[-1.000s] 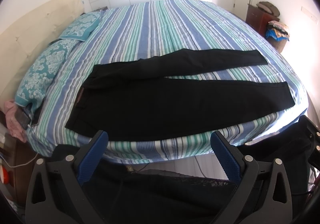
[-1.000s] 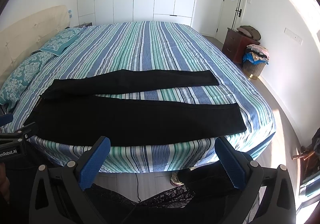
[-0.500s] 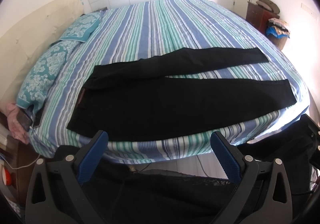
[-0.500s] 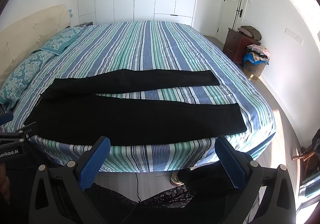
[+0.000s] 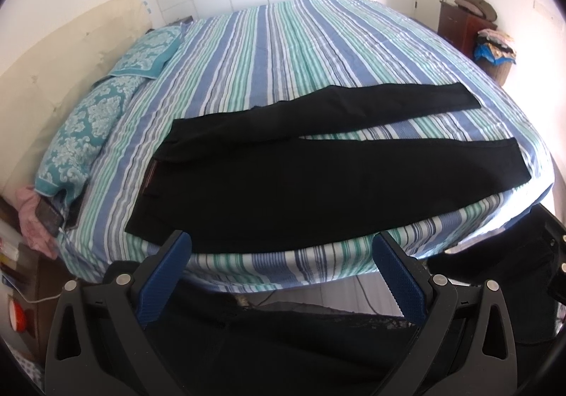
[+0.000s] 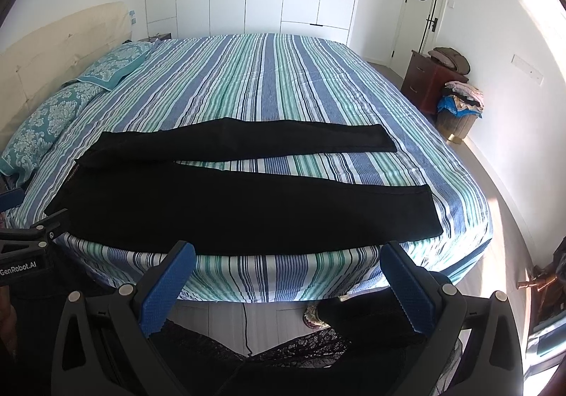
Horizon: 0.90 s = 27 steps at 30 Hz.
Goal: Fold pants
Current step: 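Lower the right tool onto the pants leg hem and close it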
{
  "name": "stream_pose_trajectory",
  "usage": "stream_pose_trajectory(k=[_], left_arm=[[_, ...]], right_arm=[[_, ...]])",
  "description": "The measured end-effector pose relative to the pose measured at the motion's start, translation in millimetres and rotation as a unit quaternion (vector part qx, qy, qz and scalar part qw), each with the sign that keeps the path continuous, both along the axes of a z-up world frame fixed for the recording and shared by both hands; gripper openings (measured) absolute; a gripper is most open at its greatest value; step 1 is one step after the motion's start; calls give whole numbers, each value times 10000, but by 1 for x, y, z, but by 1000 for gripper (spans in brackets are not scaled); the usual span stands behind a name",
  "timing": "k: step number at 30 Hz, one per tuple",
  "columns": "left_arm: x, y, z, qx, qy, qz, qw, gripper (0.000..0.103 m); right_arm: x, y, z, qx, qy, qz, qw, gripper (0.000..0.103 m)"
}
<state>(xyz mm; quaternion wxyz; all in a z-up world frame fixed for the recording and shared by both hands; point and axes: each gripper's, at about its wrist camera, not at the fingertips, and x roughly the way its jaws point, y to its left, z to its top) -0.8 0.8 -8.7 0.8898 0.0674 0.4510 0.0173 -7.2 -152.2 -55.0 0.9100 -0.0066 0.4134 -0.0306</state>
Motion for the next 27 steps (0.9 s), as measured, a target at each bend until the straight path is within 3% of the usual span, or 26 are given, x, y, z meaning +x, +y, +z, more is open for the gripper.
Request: stream_pose_trajectory(k=[6,13,14,17,18,21,24,25,27], left_arm=[[6,1,-8,-275,199,-71,9994,102],[20,3,-2,-577,-13,-209,9981,102],[26,4,-1,-593,-85,-224,9980,102],[49,9,1,-572,-202,-194,9980,102],[57,11,3,-619,-221,-205,9976,102],[78,17,6,-796,-284,-235,9961,102],[97,22,1,-841,-308,-209,9958,102],[103,24,-3,-842,-271,-181,9959,102],[117,26,-16,-855,-128,-94,9962,102]], right_arm=[[-1,7,1,-56,-114,222,9997,103],[-4,-3,24,336,-995,632,9925,103],[6,-5,19,518,-845,796,9919,103],[55,-12,-17,1327,466,1332,9811,103],[65,-20,-25,1595,547,1288,9772,102],[99,-64,-31,2266,244,1012,9684,102],[153,-130,-26,2554,-356,659,9639,103],[178,-155,-29,2591,-411,545,9634,103],[239,-205,-48,2637,-95,261,9642,103]])
